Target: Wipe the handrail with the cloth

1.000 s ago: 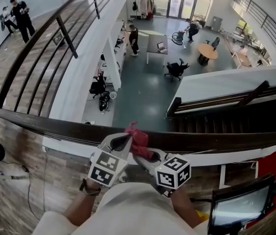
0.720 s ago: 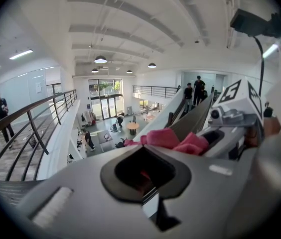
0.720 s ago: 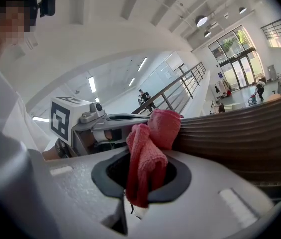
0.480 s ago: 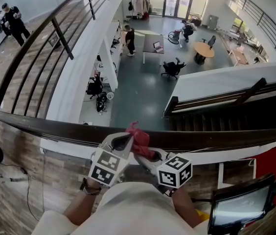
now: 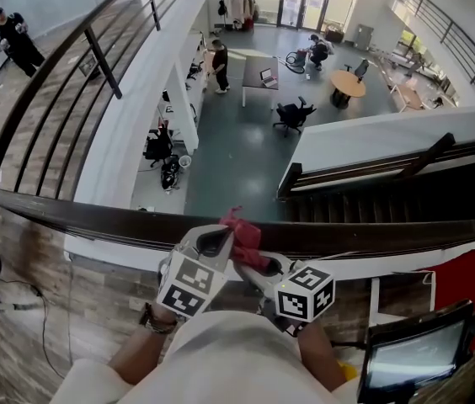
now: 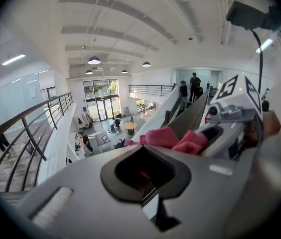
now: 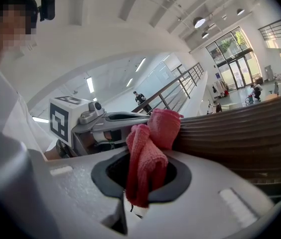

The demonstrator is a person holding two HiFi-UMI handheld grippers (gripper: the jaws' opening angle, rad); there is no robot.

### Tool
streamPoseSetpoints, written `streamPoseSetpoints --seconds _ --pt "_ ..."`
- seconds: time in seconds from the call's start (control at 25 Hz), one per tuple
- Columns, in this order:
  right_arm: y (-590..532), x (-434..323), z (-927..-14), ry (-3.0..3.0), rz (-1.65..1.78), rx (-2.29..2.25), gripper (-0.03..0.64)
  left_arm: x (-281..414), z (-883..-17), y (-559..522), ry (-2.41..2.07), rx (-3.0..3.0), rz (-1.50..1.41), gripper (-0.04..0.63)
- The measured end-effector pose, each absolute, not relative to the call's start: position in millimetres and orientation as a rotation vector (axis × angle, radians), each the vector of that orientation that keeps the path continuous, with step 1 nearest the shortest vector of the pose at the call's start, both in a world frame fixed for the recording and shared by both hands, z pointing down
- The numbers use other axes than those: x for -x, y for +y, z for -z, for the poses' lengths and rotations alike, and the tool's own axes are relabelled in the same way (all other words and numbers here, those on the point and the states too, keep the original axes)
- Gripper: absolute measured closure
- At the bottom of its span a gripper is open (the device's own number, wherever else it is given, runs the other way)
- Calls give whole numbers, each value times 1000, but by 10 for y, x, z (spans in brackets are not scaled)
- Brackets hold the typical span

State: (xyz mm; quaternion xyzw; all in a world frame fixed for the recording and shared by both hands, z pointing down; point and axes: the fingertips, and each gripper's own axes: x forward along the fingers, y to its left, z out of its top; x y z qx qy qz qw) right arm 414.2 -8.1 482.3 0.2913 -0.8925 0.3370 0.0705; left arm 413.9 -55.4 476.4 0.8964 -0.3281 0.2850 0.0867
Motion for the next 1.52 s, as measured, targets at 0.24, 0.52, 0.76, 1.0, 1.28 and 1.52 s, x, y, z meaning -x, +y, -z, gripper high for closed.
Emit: streamPoseSetpoints --seconds 0.24,0.52,0.76,1.0,1.28,1.52 --pt "-50 -4297 -4838 -2676 -1015 -897 555 -4304 -4829 -504 -955 -2681 -922 592" --pt "-45 -4330 -4818 -2678 -1024 -890 555 -4353 -4827 -497 -964 -2705 -1062 592" --pt "-53 -4297 -4856 -2684 -1055 -875 555 -4326 -4869 -497 -931 -2698 -1082 592" --pt "-55 -4225 -4831 -2693 -1070 -833 555 -4254 -4855 -491 -912 -2685 -1078 592" --pt "-78 -4068 -4799 -2698 -1080 -827 555 -4085 -4818 -520 -937 -2667 -1053 592" --pt "-76 -3969 -4785 -2698 -1073 -795 555 -3977 -4804 -518 -973 -2656 -1029 592"
